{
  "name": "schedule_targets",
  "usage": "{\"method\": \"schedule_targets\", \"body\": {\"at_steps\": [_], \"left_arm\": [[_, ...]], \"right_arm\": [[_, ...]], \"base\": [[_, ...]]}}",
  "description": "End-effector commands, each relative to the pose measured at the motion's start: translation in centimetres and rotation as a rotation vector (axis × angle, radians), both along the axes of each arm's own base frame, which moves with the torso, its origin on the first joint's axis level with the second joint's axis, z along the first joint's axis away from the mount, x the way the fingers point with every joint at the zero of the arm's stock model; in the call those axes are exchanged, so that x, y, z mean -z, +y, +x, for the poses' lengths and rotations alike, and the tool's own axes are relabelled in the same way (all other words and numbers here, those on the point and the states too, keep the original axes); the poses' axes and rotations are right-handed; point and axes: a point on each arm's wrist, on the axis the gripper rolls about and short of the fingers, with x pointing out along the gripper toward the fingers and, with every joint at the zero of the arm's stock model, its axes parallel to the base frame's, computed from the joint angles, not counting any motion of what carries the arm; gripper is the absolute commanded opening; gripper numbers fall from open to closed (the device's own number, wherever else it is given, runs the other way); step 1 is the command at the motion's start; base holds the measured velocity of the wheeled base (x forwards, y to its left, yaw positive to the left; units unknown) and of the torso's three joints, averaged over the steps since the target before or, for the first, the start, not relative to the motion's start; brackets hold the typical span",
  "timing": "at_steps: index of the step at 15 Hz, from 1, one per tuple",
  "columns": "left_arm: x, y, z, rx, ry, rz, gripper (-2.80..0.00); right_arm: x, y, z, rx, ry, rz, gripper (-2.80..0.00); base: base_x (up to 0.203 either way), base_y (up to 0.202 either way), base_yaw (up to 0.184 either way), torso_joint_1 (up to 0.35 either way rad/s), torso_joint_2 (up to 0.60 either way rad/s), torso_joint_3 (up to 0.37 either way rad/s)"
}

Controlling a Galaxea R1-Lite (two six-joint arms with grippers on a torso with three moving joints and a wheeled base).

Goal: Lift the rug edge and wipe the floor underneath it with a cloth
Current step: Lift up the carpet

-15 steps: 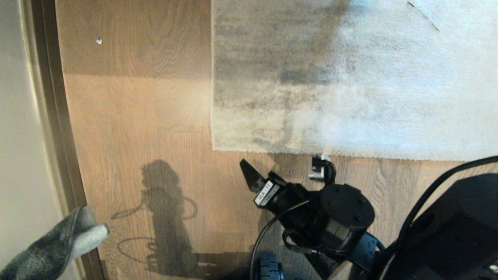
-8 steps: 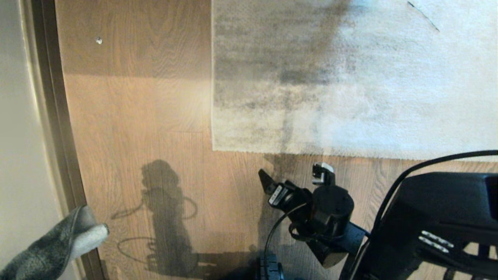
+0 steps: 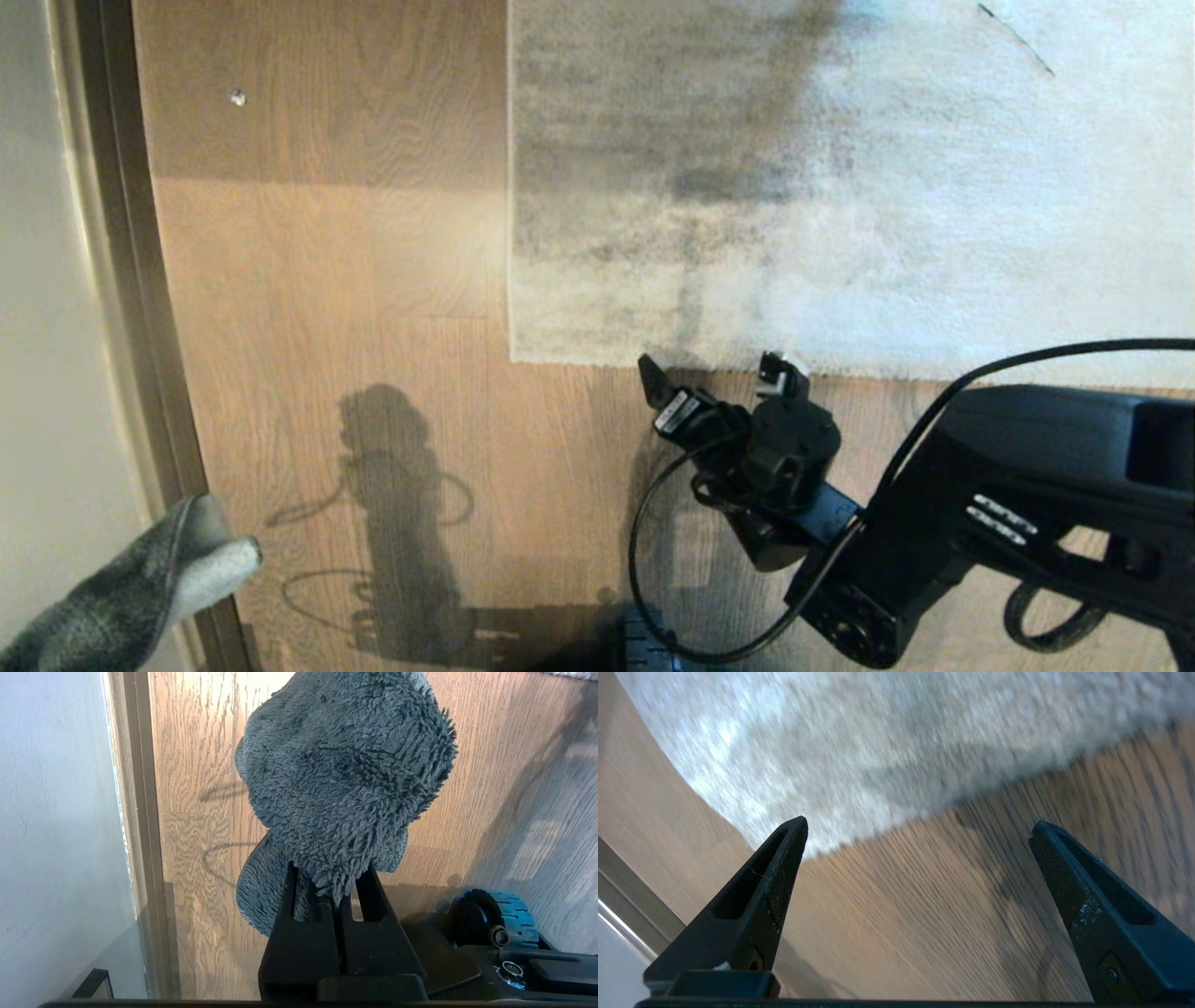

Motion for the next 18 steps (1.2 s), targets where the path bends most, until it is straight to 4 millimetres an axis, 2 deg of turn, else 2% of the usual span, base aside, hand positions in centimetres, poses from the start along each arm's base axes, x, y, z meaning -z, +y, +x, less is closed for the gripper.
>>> {"method": "schedule_targets", "body": {"at_steps": [1, 12, 18], "left_arm": [[0.0, 0.0, 0.0, -0.001, 0.000, -0.001, -2.80], [0.0, 0.0, 0.0, -0.001, 0.000, -0.001, -2.80], [0.0, 0.0, 0.0, -0.001, 0.000, -0.001, -2.80]], "right_arm": [[-0.6, 0.3, 0.3, 0.002, -0.043, 0.046, 0.00], [0.4, 0.7, 1.1, 0.050, -0.028, 0.063, 0.00], [0.3, 1.2, 3.2, 0.106, -0.067, 0.111, 0.00]], "base": [[0.000, 0.000, 0.000, 0.000, 0.00, 0.000], [0.000, 0.000, 0.000, 0.000, 0.00, 0.000], [0.000, 0.000, 0.000, 0.000, 0.00, 0.000]]}}
